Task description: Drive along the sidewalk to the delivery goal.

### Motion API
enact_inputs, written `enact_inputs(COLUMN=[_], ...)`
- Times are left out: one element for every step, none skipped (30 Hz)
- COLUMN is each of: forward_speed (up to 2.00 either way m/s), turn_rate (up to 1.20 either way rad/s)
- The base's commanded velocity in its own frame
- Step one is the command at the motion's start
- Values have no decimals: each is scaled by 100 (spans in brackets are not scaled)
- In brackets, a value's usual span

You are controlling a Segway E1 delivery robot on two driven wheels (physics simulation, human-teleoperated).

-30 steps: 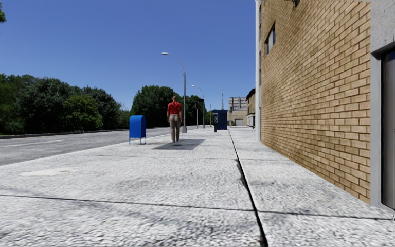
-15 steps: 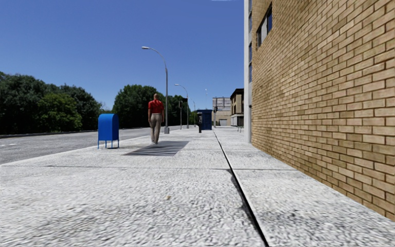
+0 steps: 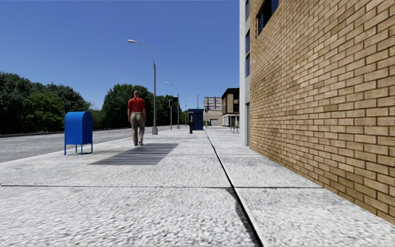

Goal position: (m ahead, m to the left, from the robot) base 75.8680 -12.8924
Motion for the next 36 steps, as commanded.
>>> enact_inputs(forward_speed=[200, 200, 200, 200, 200, 200, 200, 200, 200, 200, 200, 200, 200, 200, 200, 200, 200, 200, 200, 200, 200, 200, 200, 200, 200, 200, 200, 200, 200, 200, 200, 200, 200, 200, 200, 200], turn_rate=[0, 0, 0, 0, 0, 0, 0, 0, -9, -9, -23, -30, -35, -36, -36, -25, 0, 0, 0, 0, 0, 0, 0, 0, 0, 0, 0, 0, 0, 0, 0, 0, 0, 0, 0, 0])
